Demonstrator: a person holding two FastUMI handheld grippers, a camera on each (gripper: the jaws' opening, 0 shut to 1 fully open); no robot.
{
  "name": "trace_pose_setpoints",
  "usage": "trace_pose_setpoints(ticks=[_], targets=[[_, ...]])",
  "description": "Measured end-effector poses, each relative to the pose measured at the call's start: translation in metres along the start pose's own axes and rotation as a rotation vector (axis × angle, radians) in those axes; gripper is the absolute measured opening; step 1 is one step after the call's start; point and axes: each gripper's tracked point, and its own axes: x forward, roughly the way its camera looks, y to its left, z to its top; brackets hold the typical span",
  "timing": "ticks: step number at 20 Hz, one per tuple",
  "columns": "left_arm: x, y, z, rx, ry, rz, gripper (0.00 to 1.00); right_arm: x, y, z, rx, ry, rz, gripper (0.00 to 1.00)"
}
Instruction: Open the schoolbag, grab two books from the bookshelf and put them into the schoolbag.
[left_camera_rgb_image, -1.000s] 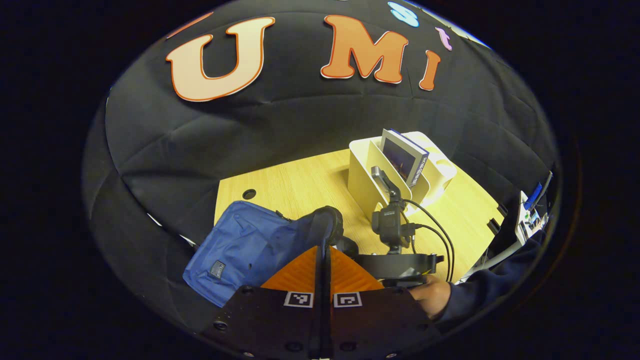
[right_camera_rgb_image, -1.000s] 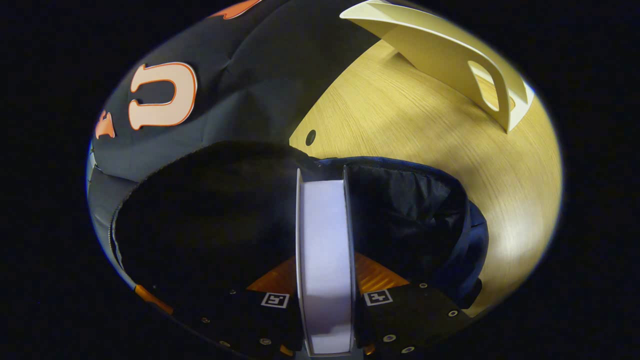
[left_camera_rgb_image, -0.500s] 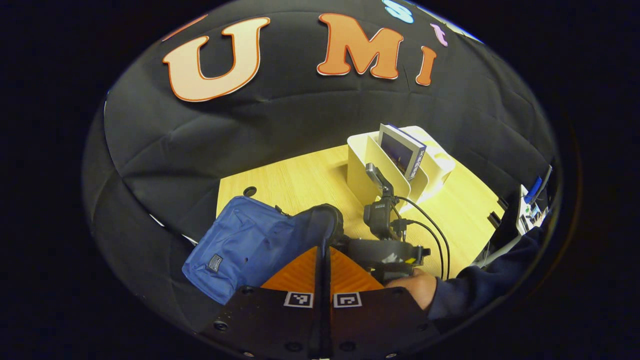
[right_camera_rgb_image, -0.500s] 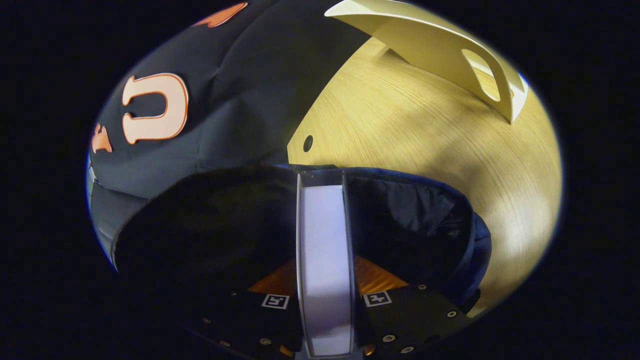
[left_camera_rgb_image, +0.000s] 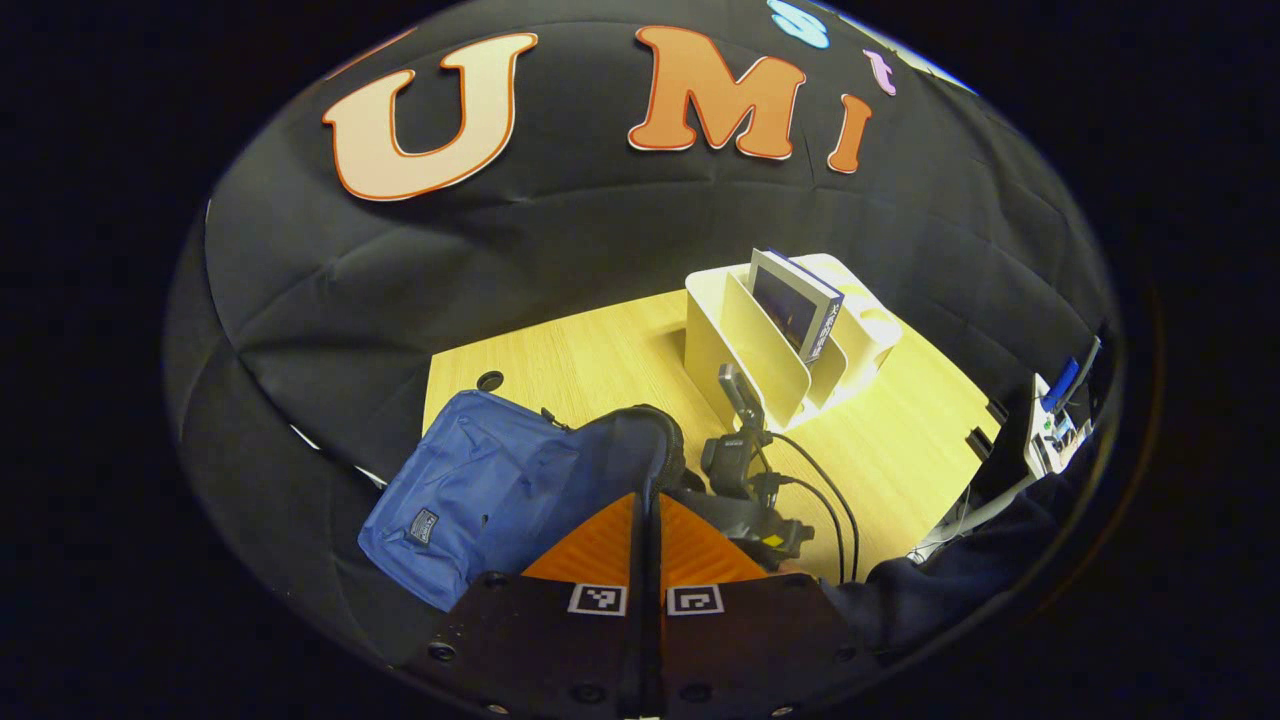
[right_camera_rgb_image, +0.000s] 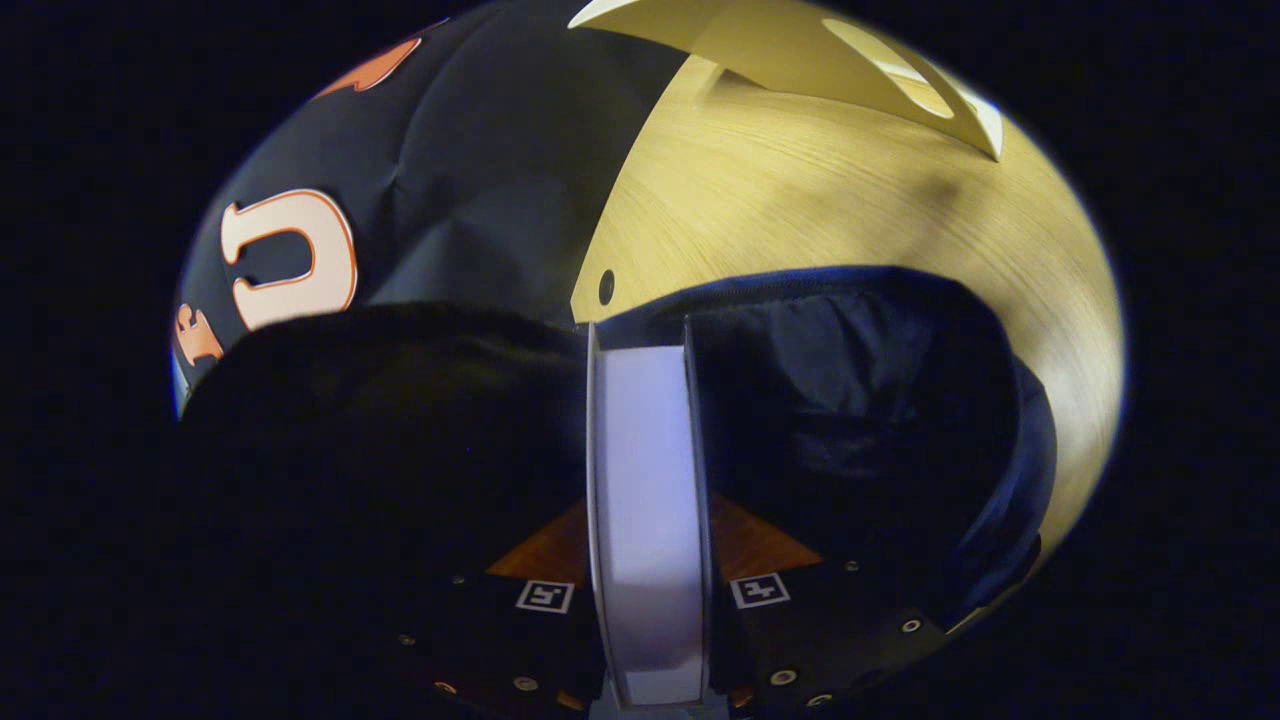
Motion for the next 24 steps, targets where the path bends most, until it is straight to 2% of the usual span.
trace_pose_setpoints(ticks=[1,2,3,5,7,8,9,10,12,14,16,19,24], targets=[[0.000,0.001,0.002,-0.001,0.000,0.002,0.05,0.001,0.001,-0.002,-0.010,0.002,0.000,0.43],[0.001,0.002,0.005,-0.004,-0.003,0.004,0.01,0.004,0.002,-0.005,-0.025,0.005,0.000,0.43],[0.002,0.002,0.006,0.001,-0.003,0.008,0.00,0.006,0.002,-0.007,-0.021,0.020,-0.002,0.43],[0.001,0.008,0.010,-0.008,-0.013,0.020,0.01,0.007,-0.006,-0.014,0.014,0.074,-0.066,0.45],[0.002,0.017,0.013,-0.038,-0.017,0.032,0.01,0.001,-0.018,-0.023,-0.013,0.132,-0.185,0.57],[0.002,0.021,0.013,-0.053,-0.020,0.039,0.01,-0.003,-0.023,-0.031,-0.063,0.175,-0.222,0.67],[0.002,0.024,0.016,-0.059,-0.026,0.043,0.01,-0.004,-0.025,-0.040,-0.126,0.225,-0.244,0.71],[0.001,0.027,0.017,-0.060,-0.034,0.052,0.01,-0.008,-0.028,-0.049,-0.197,0.278,-0.261,0.96],[0.001,0.028,0.018,-0.064,-0.039,0.058,0.01,-0.009,-0.033,-0.057,-0.310,0.349,-0.273,0.92],[0.002,0.028,0.017,-0.074,-0.042,0.065,0.01,-0.010,-0.029,-0.062,-0.377,0.375,-0.288,0.97],[0.003,0.025,0.015,-0.091,-0.041,0.062,0.01,-0.016,-0.039,-0.052,-0.403,0.387,-0.297,0.97],[0.005,0.023,0.013,-0.100,-0.033,0.063,0.01,-0.024,-0.031,-0.035,-0.440,0.385,-0.297,0.96],[0.007,0.017,0.012,-0.084,-0.033,0.080,0.01,-0.074,-0.018,0.016,-0.513,0.275,-0.296,0.95]])
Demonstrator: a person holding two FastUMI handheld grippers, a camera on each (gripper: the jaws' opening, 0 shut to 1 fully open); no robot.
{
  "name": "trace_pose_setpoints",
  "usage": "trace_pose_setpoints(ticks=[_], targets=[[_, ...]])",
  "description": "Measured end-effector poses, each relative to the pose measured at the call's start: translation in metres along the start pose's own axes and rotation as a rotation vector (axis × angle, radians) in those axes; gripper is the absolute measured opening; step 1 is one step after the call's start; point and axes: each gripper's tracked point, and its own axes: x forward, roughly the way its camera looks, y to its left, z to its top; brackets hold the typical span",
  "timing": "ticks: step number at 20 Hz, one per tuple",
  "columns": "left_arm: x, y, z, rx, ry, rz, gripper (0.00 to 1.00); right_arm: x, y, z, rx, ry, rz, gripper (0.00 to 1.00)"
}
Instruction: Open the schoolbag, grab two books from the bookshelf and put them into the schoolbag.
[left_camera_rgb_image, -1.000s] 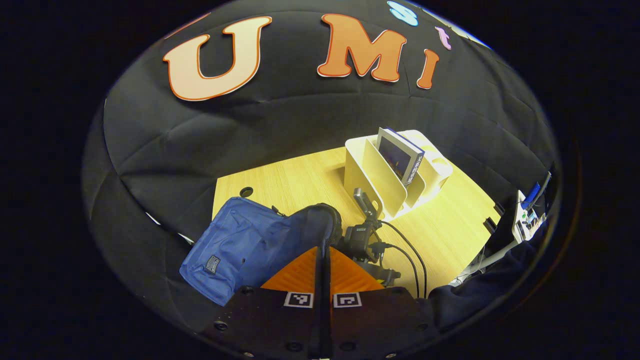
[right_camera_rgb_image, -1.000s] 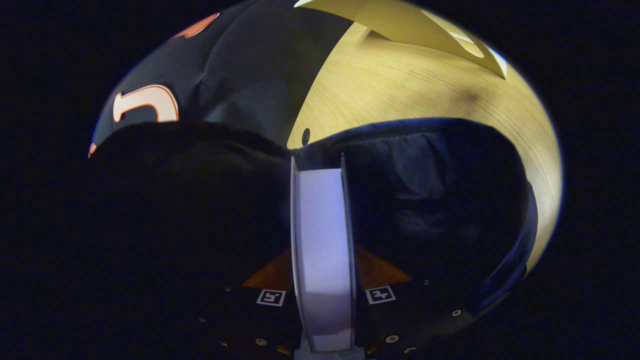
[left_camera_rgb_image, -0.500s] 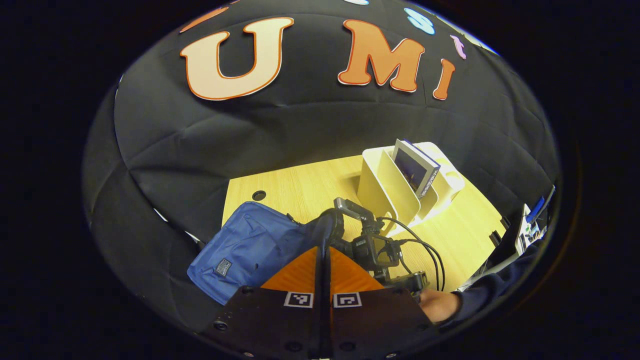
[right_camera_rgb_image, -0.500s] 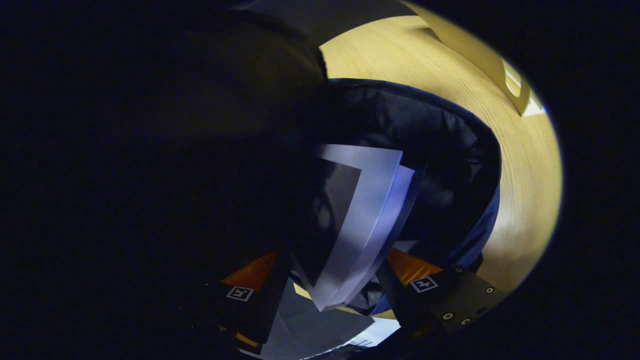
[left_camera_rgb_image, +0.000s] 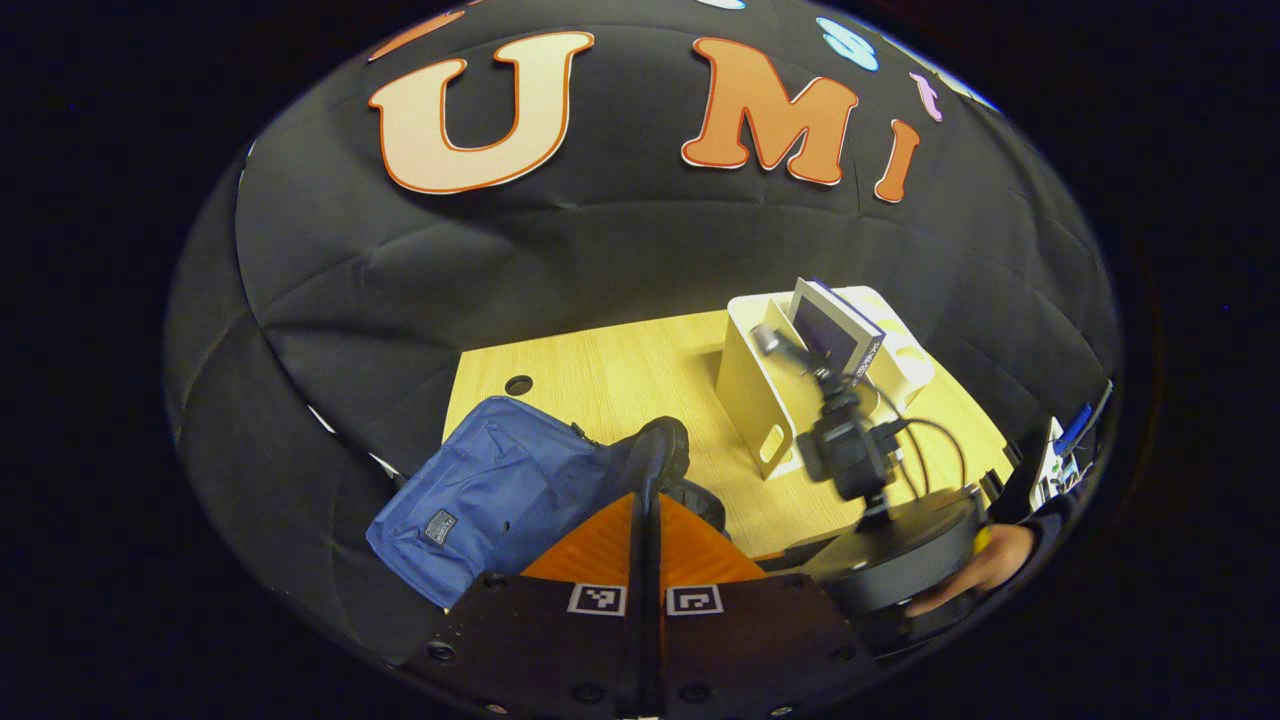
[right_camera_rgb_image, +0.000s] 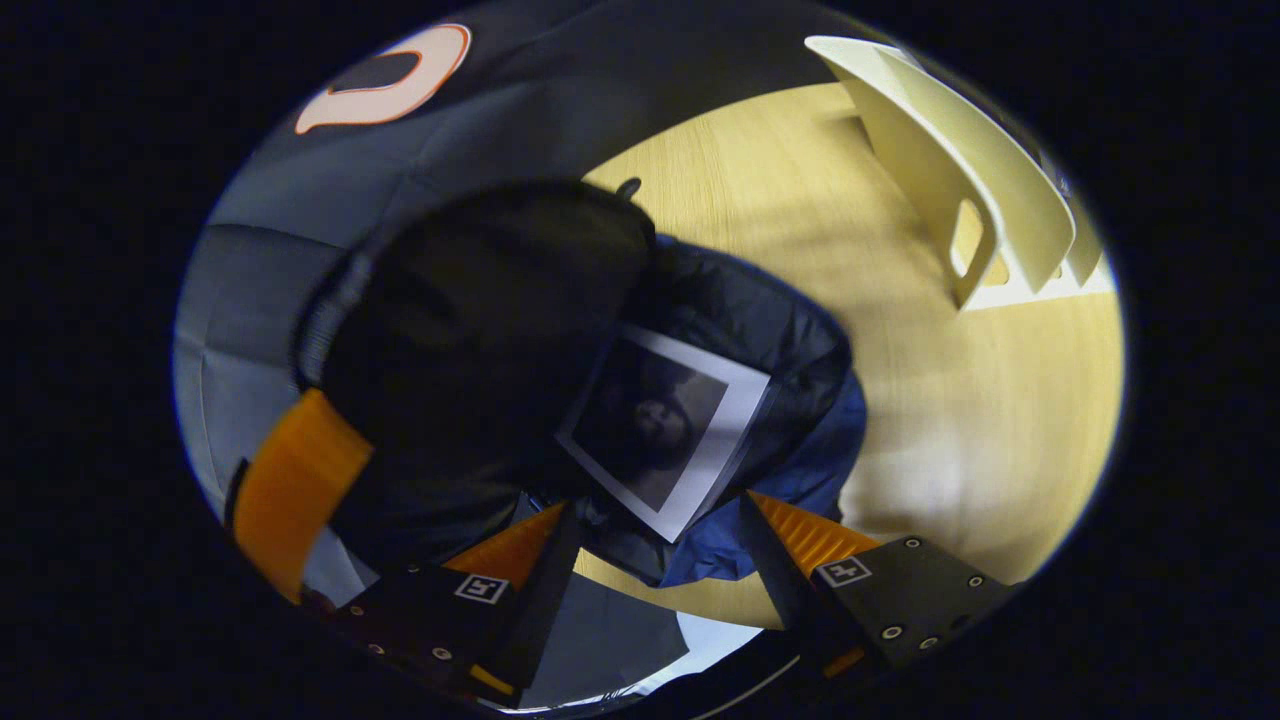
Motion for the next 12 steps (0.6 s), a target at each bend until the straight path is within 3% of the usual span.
trace_pose_setpoints(ticks=[6,12], targets=[[0.007,-0.006,-0.008,-0.028,0.013,0.006,0.01,-0.089,-0.049,0.072,-0.172,-0.207,-0.155,0.96],[0.011,-0.009,-0.012,-0.058,0.014,0.016,0.00,-0.171,-0.093,0.128,-0.240,-0.301,-0.321,0.97]])
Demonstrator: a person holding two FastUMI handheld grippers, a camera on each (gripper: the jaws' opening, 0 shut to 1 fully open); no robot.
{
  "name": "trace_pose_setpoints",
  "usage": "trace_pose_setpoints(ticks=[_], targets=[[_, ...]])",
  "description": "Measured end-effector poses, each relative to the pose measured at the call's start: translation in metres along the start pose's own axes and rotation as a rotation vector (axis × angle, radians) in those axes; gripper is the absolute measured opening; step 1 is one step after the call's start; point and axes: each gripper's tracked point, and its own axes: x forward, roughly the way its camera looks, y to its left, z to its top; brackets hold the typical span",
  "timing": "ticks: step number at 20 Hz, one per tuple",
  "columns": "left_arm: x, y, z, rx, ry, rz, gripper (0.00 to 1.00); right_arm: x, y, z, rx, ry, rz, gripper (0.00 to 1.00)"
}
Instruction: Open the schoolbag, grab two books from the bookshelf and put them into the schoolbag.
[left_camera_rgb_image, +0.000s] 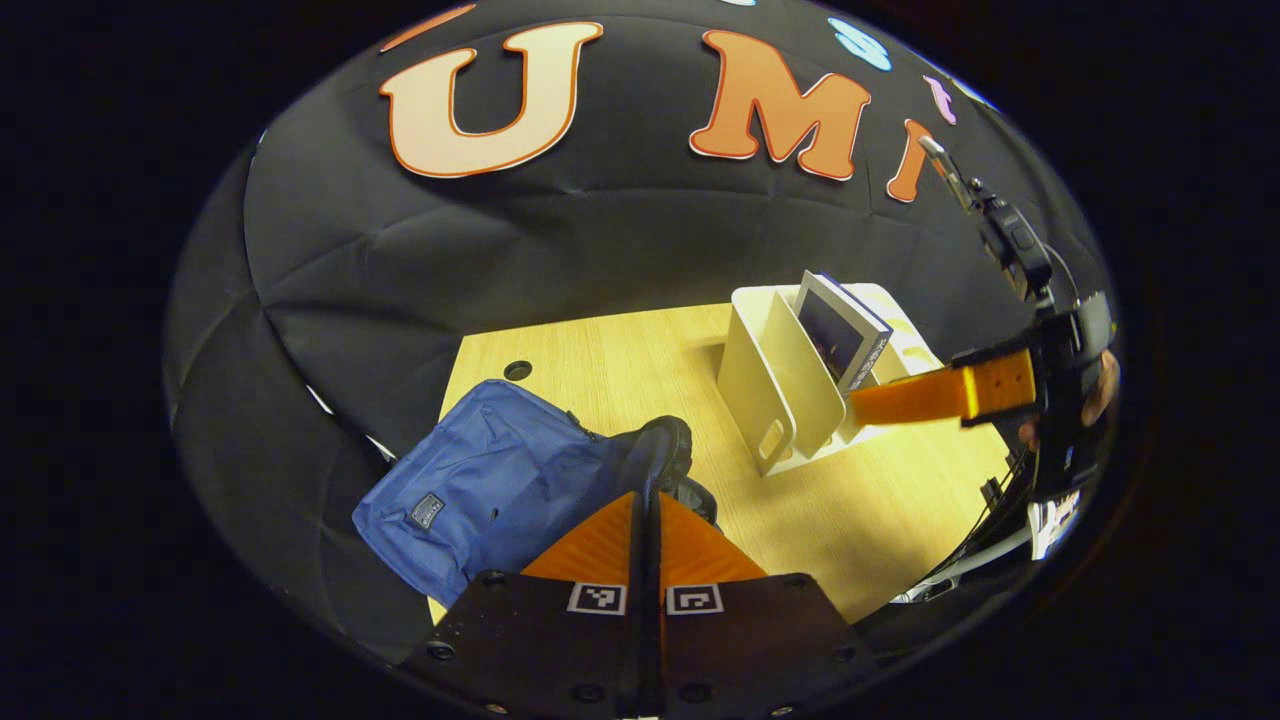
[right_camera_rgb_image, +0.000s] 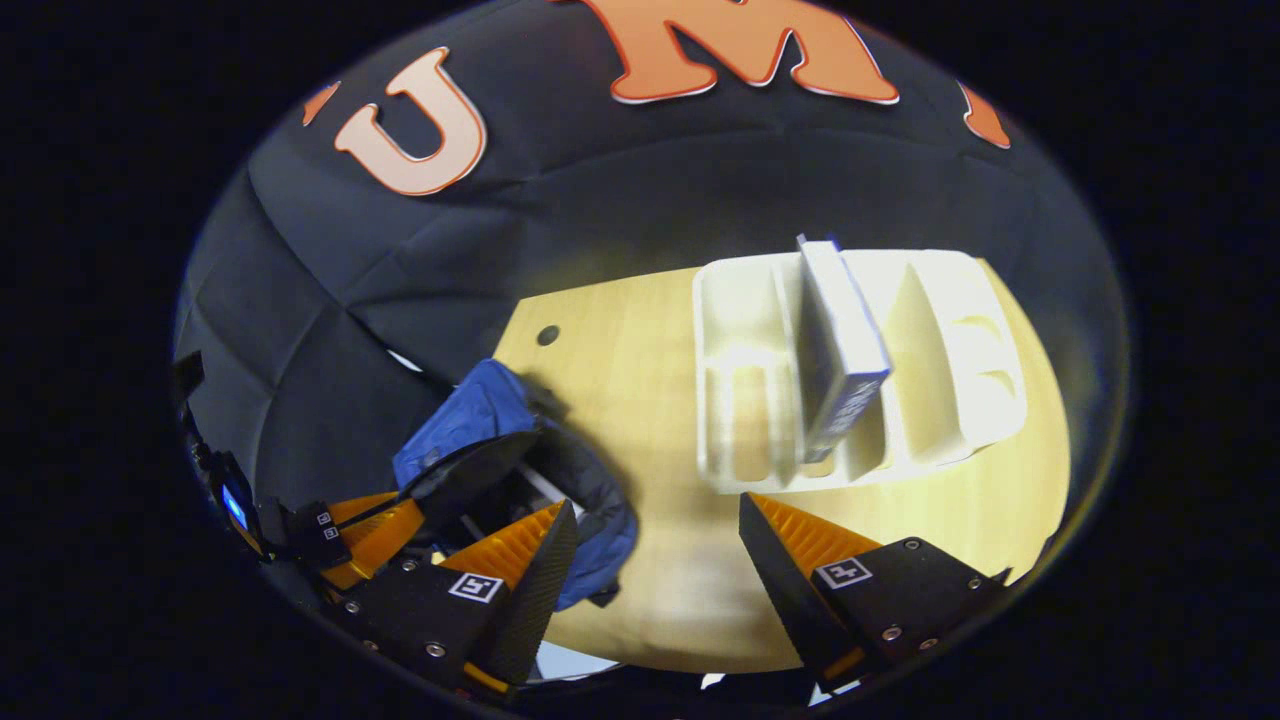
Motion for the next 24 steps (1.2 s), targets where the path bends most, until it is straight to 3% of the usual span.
trace_pose_setpoints(ticks=[5,9,18,24], targets=[[0.002,-0.002,-0.003,-0.026,-0.002,0.006,0.00,-0.028,-0.047,0.053,-0.050,-0.060,-0.100,0.97],[0.001,-0.001,-0.004,-0.038,-0.009,0.010,0.01,-0.021,-0.084,0.085,-0.071,-0.042,-0.169,0.97],[-0.003,-0.002,-0.008,-0.053,-0.021,0.014,0.01,0.066,-0.107,0.079,-0.043,0.230,-0.156,0.98],[-0.001,-0.003,-0.012,-0.073,-0.017,0.004,0.01,0.106,-0.115,0.082,-0.018,0.315,-0.181,0.96]])
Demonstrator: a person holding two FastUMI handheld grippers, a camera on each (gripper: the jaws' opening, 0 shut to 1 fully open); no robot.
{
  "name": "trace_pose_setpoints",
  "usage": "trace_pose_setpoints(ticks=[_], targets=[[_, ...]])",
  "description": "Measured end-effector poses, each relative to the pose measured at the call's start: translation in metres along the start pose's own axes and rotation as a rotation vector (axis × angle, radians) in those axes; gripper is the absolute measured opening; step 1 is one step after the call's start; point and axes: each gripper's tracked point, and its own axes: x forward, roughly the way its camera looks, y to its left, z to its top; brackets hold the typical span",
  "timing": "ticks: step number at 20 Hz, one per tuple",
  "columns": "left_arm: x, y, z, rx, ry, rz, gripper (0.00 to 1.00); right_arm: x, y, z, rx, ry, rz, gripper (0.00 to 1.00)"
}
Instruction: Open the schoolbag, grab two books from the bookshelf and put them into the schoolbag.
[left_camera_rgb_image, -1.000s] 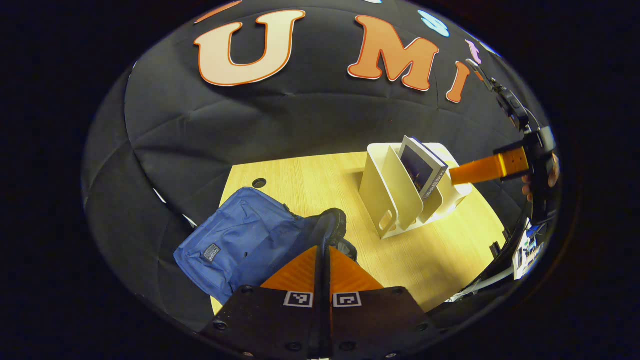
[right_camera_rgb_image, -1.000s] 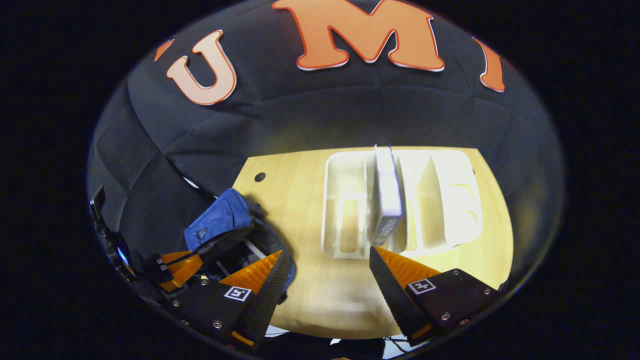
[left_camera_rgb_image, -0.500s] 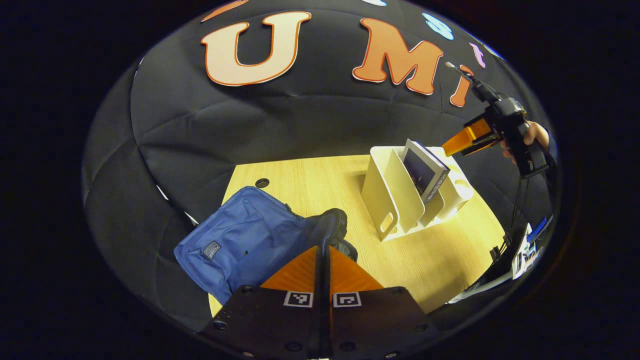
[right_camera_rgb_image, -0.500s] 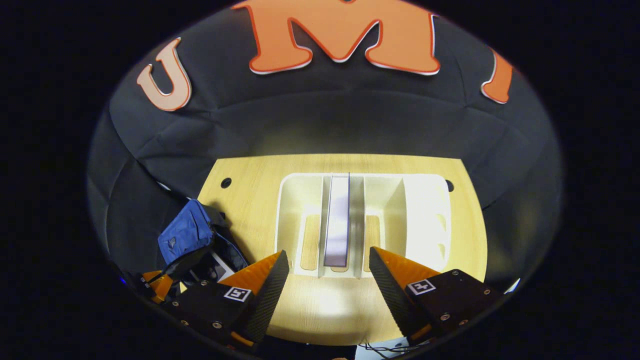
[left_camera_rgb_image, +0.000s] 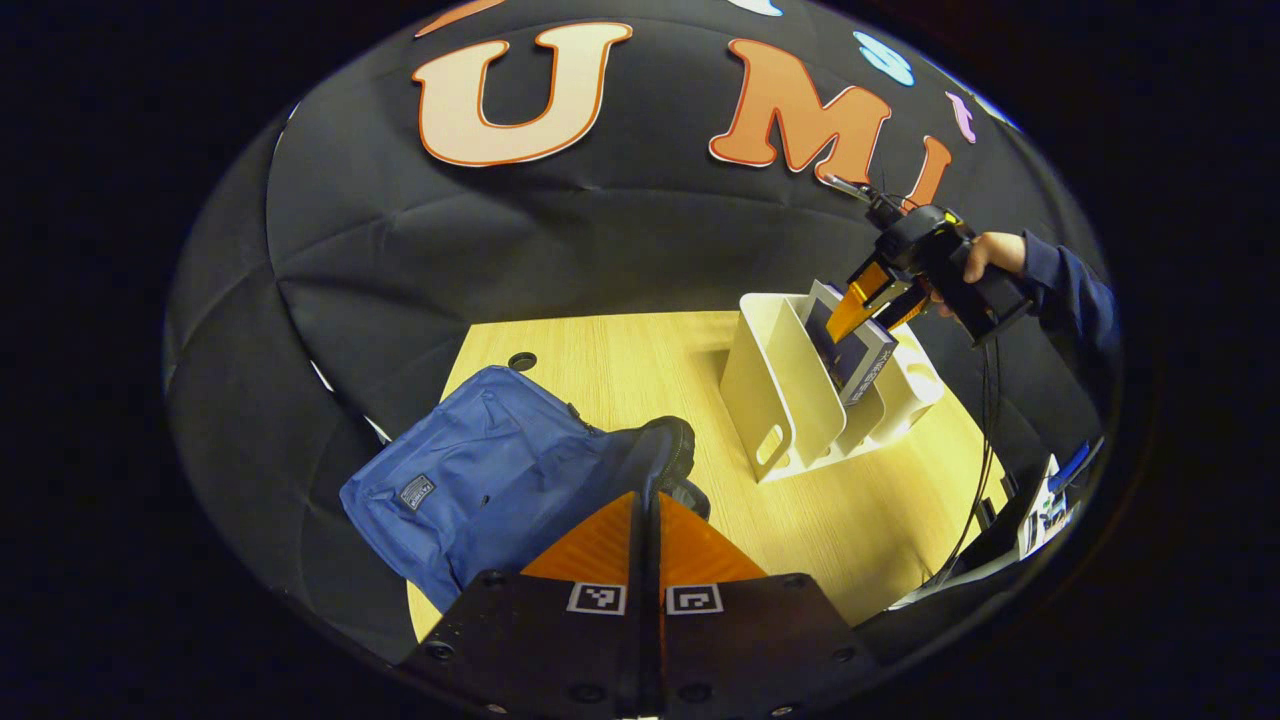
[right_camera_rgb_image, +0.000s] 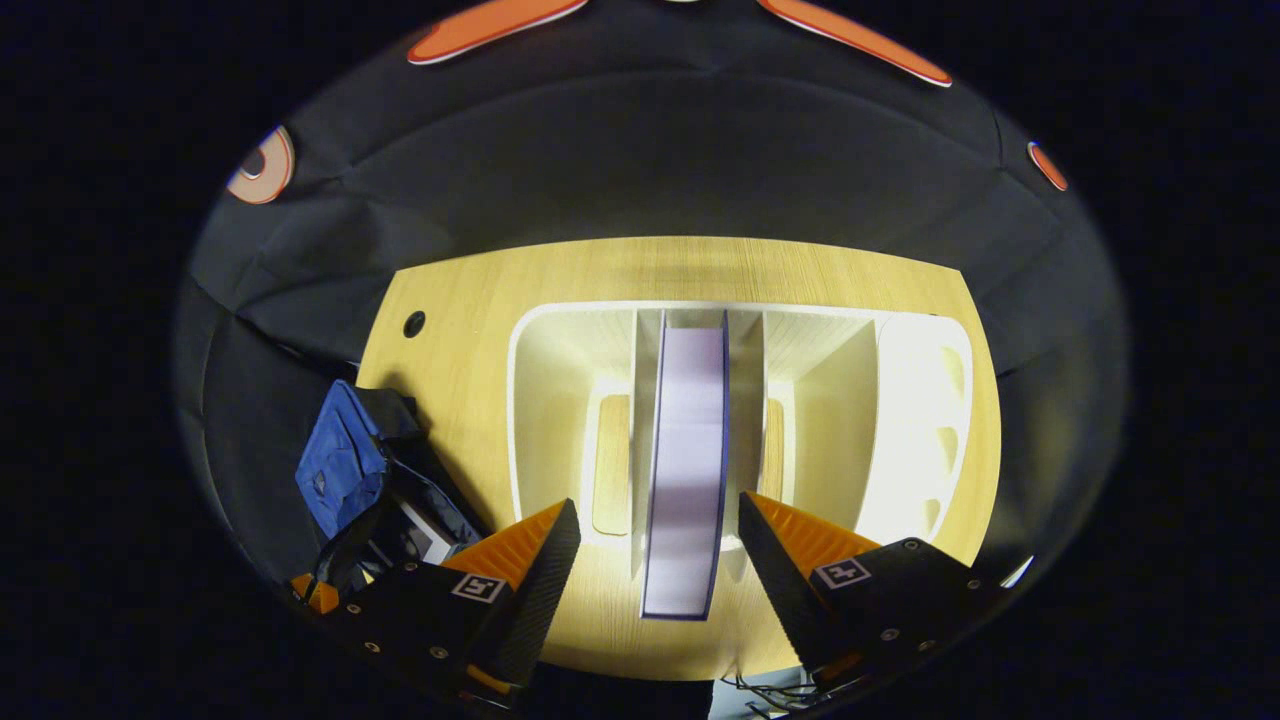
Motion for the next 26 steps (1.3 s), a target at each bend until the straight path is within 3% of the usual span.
trace_pose_setpoints(ticks=[5,6,7,9,12,13,15,16,19,26], targets=[[0.004,-0.001,-0.004,-0.020,0.004,-0.009,0.01,0.021,-0.005,0.003,0.012,0.048,-0.036,0.80],[0.006,-0.001,-0.005,-0.025,0.007,-0.011,0.01,0.025,-0.009,0.002,0.009,0.056,-0.048,0.69],[0.007,-0.001,-0.004,-0.026,0.006,-0.012,0.01,0.029,-0.013,0.002,0.006,0.064,-0.062,0.53],[0.008,-0.001,-0.006,-0.029,0.009,-0.014,0.05,0.036,-0.020,0.001,-0.004,0.081,-0.099,0.47],[0.010,-0.001,-0.007,-0.034,0.013,-0.016,0.01,0.042,-0.026,0.000,-0.008,0.093,-0.125,0.41],[0.011,-0.002,-0.008,-0.037,0.016,-0.018,0.01,0.042,-0.026,-0.001,-0.013,0.101,-0.124,0.31],[0.012,-0.004,-0.007,-0.034,0.018,-0.020,0.01,0.042,-0.027,-0.003,-0.023,0.108,-0.126,0.48],[0.012,-0.003,-0.007,-0.031,0.016,-0.019,0.01,0.040,-0.030,-0.005,-0.037,0.108,-0.134,0.39],[0.013,-0.002,-0.008,-0.030,0.017,-0.023,0.01,0.024,-0.030,-0.005,-0.029,0.086,-0.120,0.39],[0.012,-0.001,-0.007,-0.012,0.018,-0.022,0.01,-0.048,-0.021,0.000,0.008,-0.011,0.006,0.39]])
